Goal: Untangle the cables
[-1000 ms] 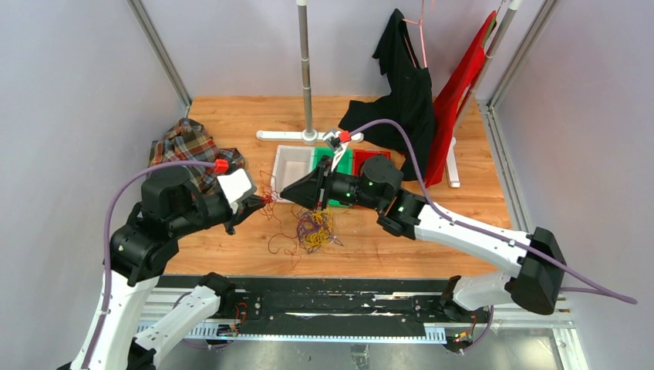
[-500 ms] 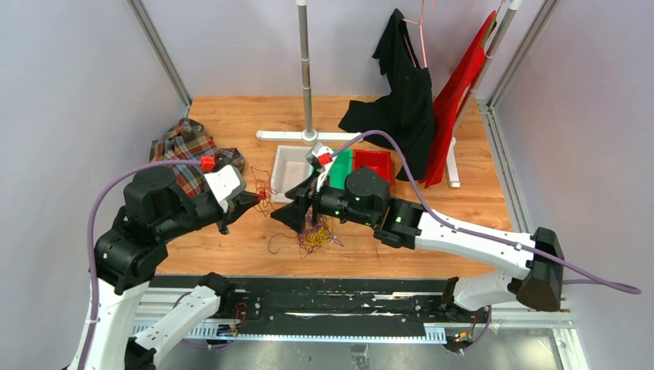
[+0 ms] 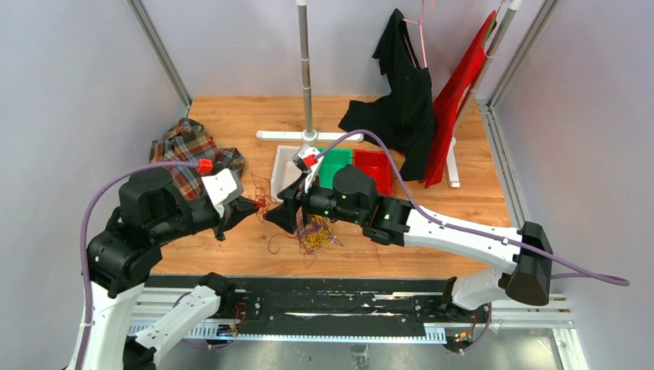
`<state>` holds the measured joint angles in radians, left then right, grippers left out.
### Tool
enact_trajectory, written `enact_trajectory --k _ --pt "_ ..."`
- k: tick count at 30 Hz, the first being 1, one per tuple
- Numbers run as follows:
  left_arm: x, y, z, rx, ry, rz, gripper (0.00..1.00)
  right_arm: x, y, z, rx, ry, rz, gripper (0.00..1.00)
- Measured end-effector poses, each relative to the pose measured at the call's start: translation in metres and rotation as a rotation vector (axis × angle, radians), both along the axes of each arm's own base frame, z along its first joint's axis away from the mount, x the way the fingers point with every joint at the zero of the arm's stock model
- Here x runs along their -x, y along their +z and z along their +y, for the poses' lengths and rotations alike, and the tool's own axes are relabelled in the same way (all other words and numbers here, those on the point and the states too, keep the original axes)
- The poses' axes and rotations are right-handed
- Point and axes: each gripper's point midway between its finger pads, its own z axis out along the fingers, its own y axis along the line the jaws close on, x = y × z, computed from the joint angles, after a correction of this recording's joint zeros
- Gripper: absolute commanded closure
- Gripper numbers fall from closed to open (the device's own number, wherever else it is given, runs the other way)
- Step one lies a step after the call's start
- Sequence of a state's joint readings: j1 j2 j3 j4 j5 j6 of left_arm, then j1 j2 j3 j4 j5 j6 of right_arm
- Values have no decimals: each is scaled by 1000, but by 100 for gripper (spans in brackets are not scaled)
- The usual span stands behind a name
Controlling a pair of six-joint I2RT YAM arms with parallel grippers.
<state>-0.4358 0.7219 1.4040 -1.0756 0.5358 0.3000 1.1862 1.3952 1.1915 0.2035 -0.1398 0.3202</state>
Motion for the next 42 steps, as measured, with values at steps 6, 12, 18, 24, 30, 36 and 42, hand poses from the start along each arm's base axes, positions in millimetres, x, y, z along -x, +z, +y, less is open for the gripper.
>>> enact_trajectory --k 6,12,18,24,30,36,42 --pt "0 -5 2 -21 -1 3 100 4 20 -10 -42 -1 -17 33" --pt "1 -8 2 -25 -3 11 100 7 42 -17 -101 -1 -40 39" --pt "2 -8 1 -17 -7 23 100 5 38 -10 -92 0 -30 44" --pt "6 -7 -2 -2 -21 38 100 5 37 -4 -97 6 -8 63" --pt "7 -6 -4 4 -32 53 100 7 39 -3 -110 -3 9 99" --pt "11 -6 -6 2 -52 73 100 -1 43 -24 -141 -94 0 99" --pt "10 1 -1 -13 -33 41 100 -15 62 -55 -188 -213 -28 100"
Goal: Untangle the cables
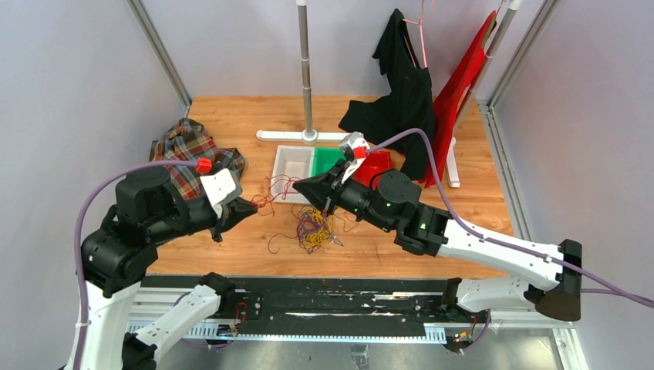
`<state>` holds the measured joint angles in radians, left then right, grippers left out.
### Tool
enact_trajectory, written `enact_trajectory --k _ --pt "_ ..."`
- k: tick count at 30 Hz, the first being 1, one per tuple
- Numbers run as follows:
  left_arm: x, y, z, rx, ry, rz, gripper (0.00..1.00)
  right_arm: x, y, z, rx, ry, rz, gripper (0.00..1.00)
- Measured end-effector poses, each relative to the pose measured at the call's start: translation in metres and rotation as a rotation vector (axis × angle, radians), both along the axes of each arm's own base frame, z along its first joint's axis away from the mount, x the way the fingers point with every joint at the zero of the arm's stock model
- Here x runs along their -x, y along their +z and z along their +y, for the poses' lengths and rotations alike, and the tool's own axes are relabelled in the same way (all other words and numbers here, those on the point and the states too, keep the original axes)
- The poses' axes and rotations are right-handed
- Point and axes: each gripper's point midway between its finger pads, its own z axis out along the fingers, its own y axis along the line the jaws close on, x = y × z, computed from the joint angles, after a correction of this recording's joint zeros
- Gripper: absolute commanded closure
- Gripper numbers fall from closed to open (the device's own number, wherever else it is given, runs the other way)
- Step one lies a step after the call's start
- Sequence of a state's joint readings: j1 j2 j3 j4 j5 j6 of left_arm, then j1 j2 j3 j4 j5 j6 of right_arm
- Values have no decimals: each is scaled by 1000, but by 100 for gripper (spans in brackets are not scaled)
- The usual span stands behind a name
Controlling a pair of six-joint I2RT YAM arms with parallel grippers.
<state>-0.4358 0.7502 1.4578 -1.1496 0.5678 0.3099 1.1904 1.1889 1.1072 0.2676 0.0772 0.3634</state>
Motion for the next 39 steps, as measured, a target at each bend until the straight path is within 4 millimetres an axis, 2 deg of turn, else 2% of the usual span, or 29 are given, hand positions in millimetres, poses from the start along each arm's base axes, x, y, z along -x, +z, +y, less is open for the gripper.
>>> enact_trajectory --k 5,12,16,20,21,24,25,28,32,34,37,39 --pt "-17 6 18 -67 102 -91 100 -7 0 -15 13 -66 -16 100" --pt "-40 8 42 -167 243 -160 100 -13 -15 -27 77 -109 -27 100" --pt "-46 27 58 -166 339 -225 100 -27 -26 -39 123 -180 -20 100" --pt "-47 51 67 -124 399 -295 100 -30 -49 -44 178 -206 -1 98" --pt "-47 55 67 -112 403 -306 100 -30 -55 -46 193 -207 3 92" --pt "-43 56 63 -90 385 -313 100 -27 -61 -45 210 -190 11 47" --pt "-42 54 61 -85 371 -309 100 -25 -59 -44 207 -176 11 41" --pt "-38 41 52 -78 319 -274 100 -18 -34 -33 162 -118 -9 36" --pt "-34 31 40 -57 262 -224 100 -7 10 -10 69 -32 -49 34" --pt "-31 30 35 -44 236 -210 100 -1 25 3 41 12 -67 34" --pt "-25 30 28 -23 190 -195 100 5 33 24 28 60 -78 34" --pt "-20 29 24 -15 158 -181 100 5 27 32 40 70 -76 37"
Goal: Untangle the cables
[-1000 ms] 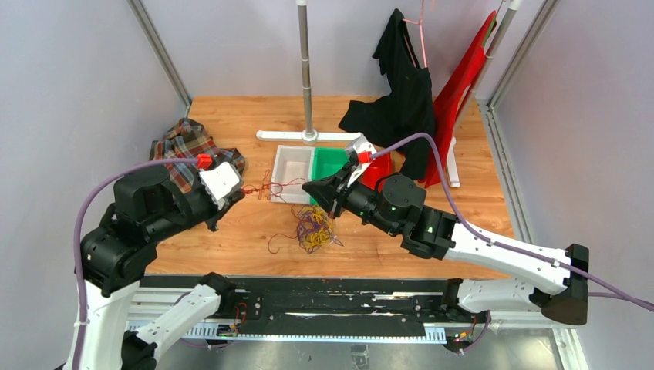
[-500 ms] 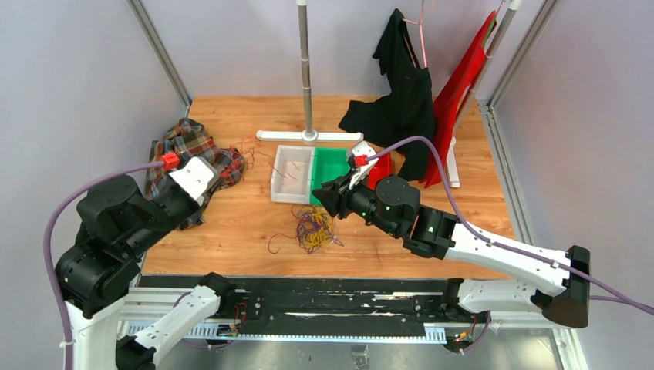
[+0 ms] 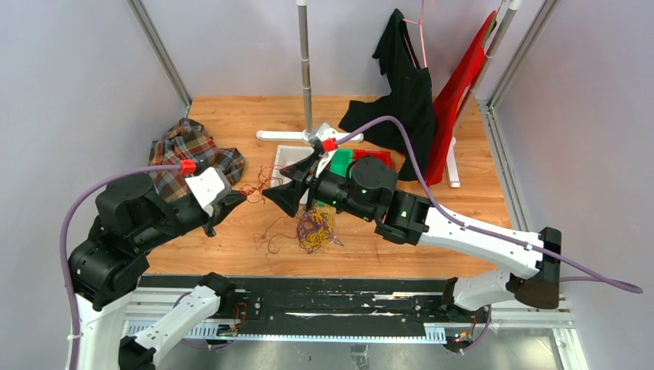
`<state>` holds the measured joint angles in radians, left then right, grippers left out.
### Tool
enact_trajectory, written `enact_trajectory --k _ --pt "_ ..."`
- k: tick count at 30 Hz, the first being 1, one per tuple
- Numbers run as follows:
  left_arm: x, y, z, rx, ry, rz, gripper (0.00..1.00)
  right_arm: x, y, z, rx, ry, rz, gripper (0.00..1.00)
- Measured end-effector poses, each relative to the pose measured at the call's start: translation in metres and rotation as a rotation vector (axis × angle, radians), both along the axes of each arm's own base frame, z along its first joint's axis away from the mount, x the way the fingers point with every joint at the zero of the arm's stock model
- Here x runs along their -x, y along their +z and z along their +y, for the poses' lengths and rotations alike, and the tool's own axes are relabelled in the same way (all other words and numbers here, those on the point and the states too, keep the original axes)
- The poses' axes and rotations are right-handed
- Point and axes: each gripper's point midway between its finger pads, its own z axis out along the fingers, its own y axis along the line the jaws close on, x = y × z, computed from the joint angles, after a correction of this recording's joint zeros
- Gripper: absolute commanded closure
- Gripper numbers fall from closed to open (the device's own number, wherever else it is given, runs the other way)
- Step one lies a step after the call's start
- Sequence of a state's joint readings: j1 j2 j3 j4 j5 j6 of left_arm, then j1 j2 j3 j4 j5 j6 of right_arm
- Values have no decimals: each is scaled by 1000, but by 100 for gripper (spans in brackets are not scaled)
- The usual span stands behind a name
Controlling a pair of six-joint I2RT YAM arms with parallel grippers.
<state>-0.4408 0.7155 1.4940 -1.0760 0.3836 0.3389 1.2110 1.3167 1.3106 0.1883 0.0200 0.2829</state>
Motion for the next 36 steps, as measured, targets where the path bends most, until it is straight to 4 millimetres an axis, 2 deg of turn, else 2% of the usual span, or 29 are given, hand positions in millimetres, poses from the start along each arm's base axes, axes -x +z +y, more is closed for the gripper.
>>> enact_trajectory --k 4,9,12,21,25,26,27,31,36 --pt "9 -5 -7 4 -57 34 100 -2 -15 11 32 10 11 50" --pt "17 -9 -11 2 -101 64 99 -2 -17 15 29 16 15 83" --pt "19 -8 -11 1 -111 68 97 -2 -14 15 17 15 12 98" --pt "22 -7 -9 0 -109 57 90 -5 -11 2 3 -27 11 99" --pt "24 -7 -6 -1 -97 45 53 -8 -9 -11 -1 -68 1 99" --pt "25 -6 -4 2 -86 45 41 -9 -8 -14 1 -78 -4 99" --pt "25 -6 -4 -3 -85 39 34 -10 -6 -17 -1 -85 -9 99" --pt "27 -6 -1 9 -72 41 26 -9 -1 -21 -8 -87 -23 99" --pt "27 -5 -7 38 -76 94 26 -3 -10 -19 27 -53 -23 99"
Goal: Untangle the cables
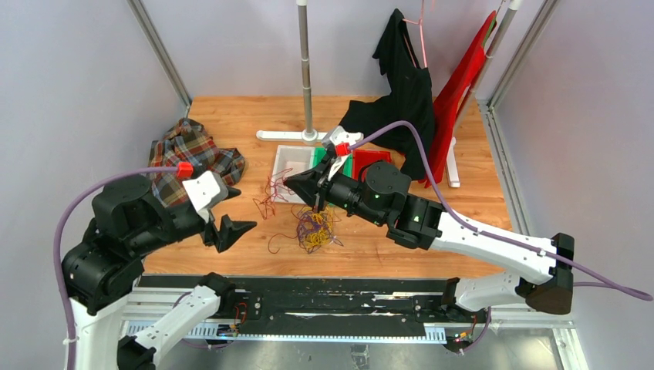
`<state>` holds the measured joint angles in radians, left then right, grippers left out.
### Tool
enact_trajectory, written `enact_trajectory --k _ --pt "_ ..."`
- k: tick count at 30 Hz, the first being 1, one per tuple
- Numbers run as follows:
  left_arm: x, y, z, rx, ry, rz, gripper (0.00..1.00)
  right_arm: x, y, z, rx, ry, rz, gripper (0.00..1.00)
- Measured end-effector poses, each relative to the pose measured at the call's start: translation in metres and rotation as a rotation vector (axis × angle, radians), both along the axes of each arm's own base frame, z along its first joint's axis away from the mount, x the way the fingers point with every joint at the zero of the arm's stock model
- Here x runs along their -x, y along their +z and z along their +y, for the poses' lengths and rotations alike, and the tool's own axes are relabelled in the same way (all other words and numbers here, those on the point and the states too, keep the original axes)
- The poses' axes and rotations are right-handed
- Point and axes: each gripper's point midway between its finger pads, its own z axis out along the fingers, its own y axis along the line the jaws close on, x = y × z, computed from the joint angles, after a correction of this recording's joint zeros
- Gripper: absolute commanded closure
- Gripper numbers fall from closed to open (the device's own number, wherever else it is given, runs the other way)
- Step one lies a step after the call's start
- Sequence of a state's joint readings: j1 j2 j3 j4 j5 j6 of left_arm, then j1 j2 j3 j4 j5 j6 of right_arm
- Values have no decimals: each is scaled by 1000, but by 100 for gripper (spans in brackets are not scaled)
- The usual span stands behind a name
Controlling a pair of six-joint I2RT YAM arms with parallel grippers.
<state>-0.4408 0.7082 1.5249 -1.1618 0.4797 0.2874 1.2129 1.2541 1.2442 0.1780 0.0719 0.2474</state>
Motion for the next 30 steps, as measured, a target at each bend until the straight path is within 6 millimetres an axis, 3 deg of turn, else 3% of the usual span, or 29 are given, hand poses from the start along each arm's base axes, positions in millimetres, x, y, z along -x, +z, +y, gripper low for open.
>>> enact_trajectory --k 13,22,30 --pt "-15 2 -32 95 -59 173 42 8 -15 12 56 61 16 99" --pt "-31 -18 -26 34 -15 143 75 15 -26 22 83 104 26 99" --pt "-28 -37 -18 -18 -10 108 60 16 -26 22 82 108 26 99"
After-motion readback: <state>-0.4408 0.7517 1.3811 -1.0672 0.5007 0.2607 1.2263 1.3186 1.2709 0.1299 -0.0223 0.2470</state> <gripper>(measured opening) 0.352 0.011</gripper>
